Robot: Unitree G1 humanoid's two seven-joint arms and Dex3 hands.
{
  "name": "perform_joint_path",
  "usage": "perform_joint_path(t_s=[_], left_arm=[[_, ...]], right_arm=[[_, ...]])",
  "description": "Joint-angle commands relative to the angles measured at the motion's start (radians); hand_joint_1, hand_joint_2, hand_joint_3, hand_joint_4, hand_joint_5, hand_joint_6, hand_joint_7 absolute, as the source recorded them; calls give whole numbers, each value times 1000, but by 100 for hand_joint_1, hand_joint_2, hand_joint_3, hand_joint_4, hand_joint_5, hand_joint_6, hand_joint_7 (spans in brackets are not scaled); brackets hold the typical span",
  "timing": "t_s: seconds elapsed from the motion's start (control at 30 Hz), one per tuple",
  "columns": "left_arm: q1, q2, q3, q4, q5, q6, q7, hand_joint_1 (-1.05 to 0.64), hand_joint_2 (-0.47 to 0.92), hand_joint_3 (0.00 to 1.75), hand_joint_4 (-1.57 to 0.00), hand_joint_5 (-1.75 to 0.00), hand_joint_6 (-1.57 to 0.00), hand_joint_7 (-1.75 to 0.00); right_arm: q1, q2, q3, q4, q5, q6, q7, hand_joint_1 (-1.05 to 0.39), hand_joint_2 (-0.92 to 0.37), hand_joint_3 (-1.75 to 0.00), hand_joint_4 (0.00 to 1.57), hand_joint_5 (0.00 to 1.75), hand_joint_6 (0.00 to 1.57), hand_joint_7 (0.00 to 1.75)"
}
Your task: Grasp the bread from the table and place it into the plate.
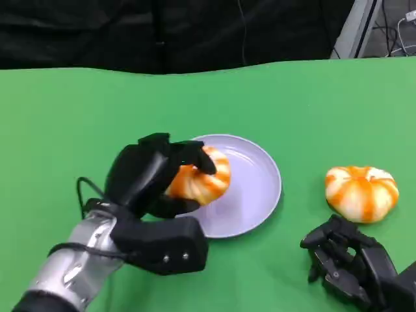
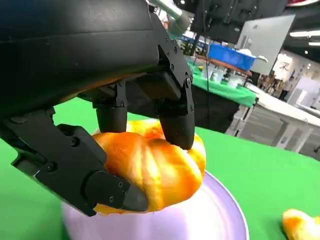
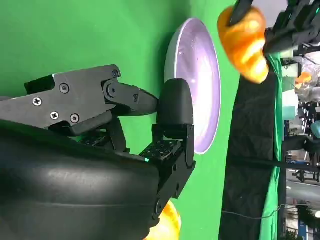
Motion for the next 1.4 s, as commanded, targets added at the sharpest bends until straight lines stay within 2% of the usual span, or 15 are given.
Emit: perform_joint_path(t_s=[0.03,0.2,0.5,0.6,0.7,0.97,1.0,1.07,1.13,1.17,1.2,1.23,1.27,1.3,1.4], left_arm=[[-57,-2,-19,58,6,-17,32,-10,72,46,-76,-175,-82,-127],[-81,-7,-33,90,2,-21,38,-11,72,44,-75,-175,-81,-128],[-178,-62,-86,233,12,-7,26,-10,75,39,-72,-175,-77,-133],[-195,-65,-101,267,14,-15,33,-10,75,37,-71,-175,-77,-134],[-207,-74,-109,303,11,-20,45,-10,80,27,-72,-175,-75,-138],[-223,-81,-116,349,7,-35,58,-12,82,24,-70,-175,-74,-136],[-222,-79,-114,347,0,-34,40,-13,82,23,-69,-172,-75,-128],[-221,-77,-112,342,-11,-32,16,-15,88,12,-68,-160,-90,-78],[-220,-76,-112,340,-14,-32,10,-15,90,8,-67,-158,-95,-65],[-220,-69,-101,325,-38,-15,-51,-15,90,8,-67,-157,-95,-63],[-219,-63,-92,307,-57,3,-104,-37,91,12,-55,-96,-71,-34],[-216,-57,-86,287,-71,22,-147,-47,92,15,-61,-55,-64,-18],[-212,-51,-82,265,-80,39,-180,-53,92,17,-64,-32,-60,-9],[-207,-47,-81,246,-84,54,-202,-60,92,21,-63,-16,-54,-4],[-195,-39,-76,207,-97,83,-247,-68,92,27,-56,-2,-48,0]], right_arm=[[17,-11,4,-6,-11,4,-13,-29,-92,-52,73,175,67,141],[18,-12,8,-9,-16,5,-19,-28,-92,-53,72,175,66,141],[17,-6,8,-5,-13,7,-20,-28,-92,-53,73,175,67,141],[19,-2,10,-10,-14,1,-20,-27,-92,-53,73,175,67,141],[18,-1,10,-12,-15,7,-22,-28,-92,-53,73,175,67,141],[18,-3,10,-10,-17,4,-23,-29,-92,-52,72,175,67,141],[20,-3,10,-11,-18,2,-23,-29,-92,-52,72,175,67,141],[21,-4,11,-11,-19,0,-24,-29,-92,-52,72,175,67,141],[21,-4,11,-12,-20,-1,-24,-29,-92,-52,72,175,67,141],[20,-4,12,-12,-22,-1,-26,-29,-92,-52,72,175,67,141],[20,-3,12,-12,-22,-1,-26,-29,-92,-52,73,175,67,141],[19,-3,12,-12,-22,-1,-26,-29,-92,-52,73,175,67,141],[19,-2,11,-12,-20,-1,-25,-29,-92,-52,73,175,67,141],[20,-3,12,-13,-21,1,-26,-29,-92,-52,73,175,67,141],[21,-4,12,-15,-22,4,-29,-29,-92,-52,73,175,66,142]])
